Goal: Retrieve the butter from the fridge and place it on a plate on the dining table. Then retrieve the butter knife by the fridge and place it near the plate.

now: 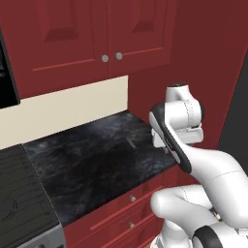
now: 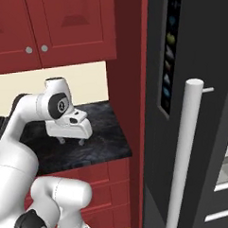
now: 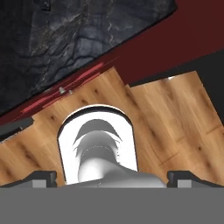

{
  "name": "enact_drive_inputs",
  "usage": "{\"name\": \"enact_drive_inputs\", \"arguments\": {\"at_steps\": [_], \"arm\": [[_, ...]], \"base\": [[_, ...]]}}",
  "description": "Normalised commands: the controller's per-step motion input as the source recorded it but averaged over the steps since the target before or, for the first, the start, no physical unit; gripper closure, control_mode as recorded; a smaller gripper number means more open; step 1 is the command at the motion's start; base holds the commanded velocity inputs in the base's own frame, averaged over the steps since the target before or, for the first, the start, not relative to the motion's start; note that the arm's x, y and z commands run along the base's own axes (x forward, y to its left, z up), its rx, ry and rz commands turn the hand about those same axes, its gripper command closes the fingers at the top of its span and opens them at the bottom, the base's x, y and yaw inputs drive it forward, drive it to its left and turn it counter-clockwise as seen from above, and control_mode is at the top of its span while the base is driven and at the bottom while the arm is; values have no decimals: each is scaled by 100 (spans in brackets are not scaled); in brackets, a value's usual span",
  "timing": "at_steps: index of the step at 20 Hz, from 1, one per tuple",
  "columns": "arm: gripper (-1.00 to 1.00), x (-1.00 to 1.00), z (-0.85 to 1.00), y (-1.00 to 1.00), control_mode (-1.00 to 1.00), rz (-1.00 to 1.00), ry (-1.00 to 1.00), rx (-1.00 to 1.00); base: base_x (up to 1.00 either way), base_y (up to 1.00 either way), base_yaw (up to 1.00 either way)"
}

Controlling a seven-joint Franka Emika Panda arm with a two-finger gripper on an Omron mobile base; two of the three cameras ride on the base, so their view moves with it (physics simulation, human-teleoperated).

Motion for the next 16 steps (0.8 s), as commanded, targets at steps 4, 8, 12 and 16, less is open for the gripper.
{"name": "enact_drive_inputs", "arguments": {"at_steps": [4, 8, 12, 16], "arm": [[-100, 0, 0, 0, 100, 0, 0, 0], [-100, 17, -2, 0, -100, 1, -4, 0], [-100, 52, -26, -1, -100, 12, 0, 3], [-100, 46, -27, 1, -100, 17, 0, 3]], "base": [[0, 41, 0], [0, 0, 0], [0, 0, 0], [0, 0, 0]]}}
